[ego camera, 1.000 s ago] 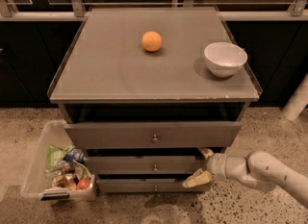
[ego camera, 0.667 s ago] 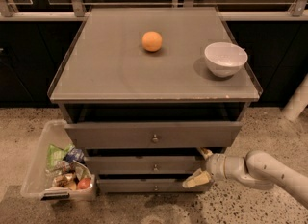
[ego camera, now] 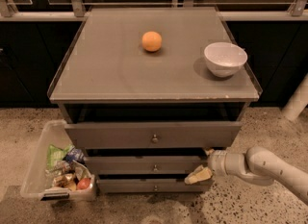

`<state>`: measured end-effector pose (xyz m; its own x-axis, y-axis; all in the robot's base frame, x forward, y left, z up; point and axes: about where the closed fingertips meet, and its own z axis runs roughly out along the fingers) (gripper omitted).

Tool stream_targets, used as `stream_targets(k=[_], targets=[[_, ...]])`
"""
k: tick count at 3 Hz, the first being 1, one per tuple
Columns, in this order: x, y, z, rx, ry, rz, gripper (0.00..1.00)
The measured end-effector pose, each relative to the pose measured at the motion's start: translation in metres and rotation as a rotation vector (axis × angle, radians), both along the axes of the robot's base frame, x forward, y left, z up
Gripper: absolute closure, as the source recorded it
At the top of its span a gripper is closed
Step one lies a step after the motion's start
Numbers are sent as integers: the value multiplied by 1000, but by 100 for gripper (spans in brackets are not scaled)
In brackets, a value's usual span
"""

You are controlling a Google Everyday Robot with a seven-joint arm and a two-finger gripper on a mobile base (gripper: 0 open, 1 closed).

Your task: Open middle drawer

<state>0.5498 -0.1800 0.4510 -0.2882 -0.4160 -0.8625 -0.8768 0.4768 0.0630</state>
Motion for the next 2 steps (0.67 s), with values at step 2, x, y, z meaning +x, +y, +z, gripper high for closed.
stream_targets(k=[2], targets=[[-7,-6,-16,-2,43,-23,0]])
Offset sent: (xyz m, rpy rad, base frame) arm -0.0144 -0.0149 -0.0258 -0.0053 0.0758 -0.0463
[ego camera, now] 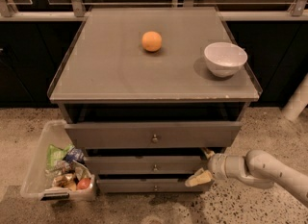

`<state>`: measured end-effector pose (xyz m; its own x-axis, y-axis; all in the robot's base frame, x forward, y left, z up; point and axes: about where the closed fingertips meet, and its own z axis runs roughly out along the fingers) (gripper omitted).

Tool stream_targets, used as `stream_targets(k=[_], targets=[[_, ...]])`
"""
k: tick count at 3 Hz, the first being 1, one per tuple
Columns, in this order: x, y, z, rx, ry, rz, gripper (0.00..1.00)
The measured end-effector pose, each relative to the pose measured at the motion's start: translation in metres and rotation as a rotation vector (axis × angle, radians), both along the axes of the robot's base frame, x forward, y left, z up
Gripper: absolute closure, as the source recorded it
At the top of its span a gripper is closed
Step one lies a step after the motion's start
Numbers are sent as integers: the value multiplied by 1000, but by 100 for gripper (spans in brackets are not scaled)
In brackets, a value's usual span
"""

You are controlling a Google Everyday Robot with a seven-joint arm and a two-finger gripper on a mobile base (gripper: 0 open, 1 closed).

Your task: Open middle drawer

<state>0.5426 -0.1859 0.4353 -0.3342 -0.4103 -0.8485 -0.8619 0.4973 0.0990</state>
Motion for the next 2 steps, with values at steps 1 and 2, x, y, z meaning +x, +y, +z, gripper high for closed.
stream_targets(k=[1,2], targets=[[0,0,0,0,0,0,0],[-7,5,2,-20,57,50,0]])
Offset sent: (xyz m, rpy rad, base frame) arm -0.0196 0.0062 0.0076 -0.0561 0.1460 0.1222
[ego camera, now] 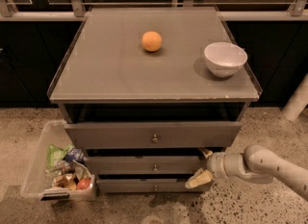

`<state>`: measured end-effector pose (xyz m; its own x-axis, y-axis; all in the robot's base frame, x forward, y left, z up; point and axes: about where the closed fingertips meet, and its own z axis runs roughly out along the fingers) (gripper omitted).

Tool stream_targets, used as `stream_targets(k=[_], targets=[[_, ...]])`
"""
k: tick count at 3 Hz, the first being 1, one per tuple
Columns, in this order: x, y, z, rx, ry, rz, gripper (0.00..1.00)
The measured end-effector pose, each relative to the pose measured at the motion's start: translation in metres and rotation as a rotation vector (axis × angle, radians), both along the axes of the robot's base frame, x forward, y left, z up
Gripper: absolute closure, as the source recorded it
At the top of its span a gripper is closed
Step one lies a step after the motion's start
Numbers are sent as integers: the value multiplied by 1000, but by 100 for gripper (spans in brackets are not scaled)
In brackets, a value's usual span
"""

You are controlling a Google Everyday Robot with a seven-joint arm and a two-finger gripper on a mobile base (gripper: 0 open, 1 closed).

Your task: Open middle drawer

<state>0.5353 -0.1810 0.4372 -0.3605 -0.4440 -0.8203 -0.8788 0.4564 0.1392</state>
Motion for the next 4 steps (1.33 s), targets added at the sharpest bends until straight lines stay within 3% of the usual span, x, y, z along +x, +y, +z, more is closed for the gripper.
stream_targets(k=[1,2,3,4], targets=[[-26,-9,3,-9,121,9,0],[-45,-15,11,-17,208,23,0],[-44,-15,11,-17,208,23,0],[-14,2,7,-90,112,24,0]])
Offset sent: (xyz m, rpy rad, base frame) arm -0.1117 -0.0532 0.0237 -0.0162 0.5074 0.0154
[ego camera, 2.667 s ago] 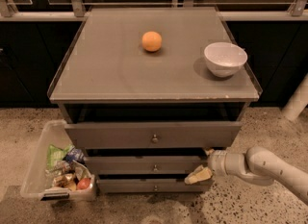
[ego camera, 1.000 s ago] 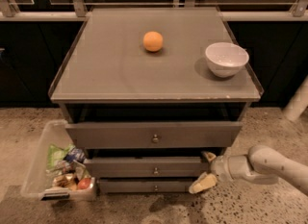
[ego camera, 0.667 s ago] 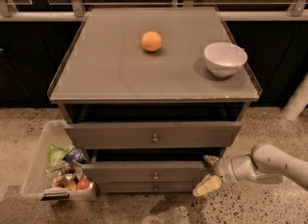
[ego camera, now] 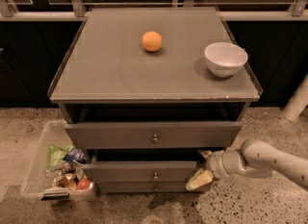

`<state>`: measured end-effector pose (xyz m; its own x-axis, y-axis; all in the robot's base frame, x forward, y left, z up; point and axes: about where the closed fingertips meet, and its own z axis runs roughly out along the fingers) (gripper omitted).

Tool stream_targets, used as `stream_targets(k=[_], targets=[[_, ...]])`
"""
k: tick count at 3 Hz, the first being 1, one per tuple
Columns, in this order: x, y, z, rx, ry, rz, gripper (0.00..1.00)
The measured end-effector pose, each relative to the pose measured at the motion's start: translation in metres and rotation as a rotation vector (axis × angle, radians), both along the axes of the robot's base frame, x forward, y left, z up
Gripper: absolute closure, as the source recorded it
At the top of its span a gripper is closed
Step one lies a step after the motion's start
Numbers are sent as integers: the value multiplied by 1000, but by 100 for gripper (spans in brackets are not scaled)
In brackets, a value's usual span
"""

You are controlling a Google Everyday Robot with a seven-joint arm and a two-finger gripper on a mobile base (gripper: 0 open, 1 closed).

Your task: Open middle drawer

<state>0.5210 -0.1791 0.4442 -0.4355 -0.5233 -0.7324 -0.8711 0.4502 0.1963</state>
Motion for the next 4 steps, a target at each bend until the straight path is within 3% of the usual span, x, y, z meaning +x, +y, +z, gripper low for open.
stream_targets(k=[1,3,4], targets=[[3,0,-2,-7,-8,-7,0],[-33,1,-12,56,133,30,0],[-33,1,-8,56,133,30,0]])
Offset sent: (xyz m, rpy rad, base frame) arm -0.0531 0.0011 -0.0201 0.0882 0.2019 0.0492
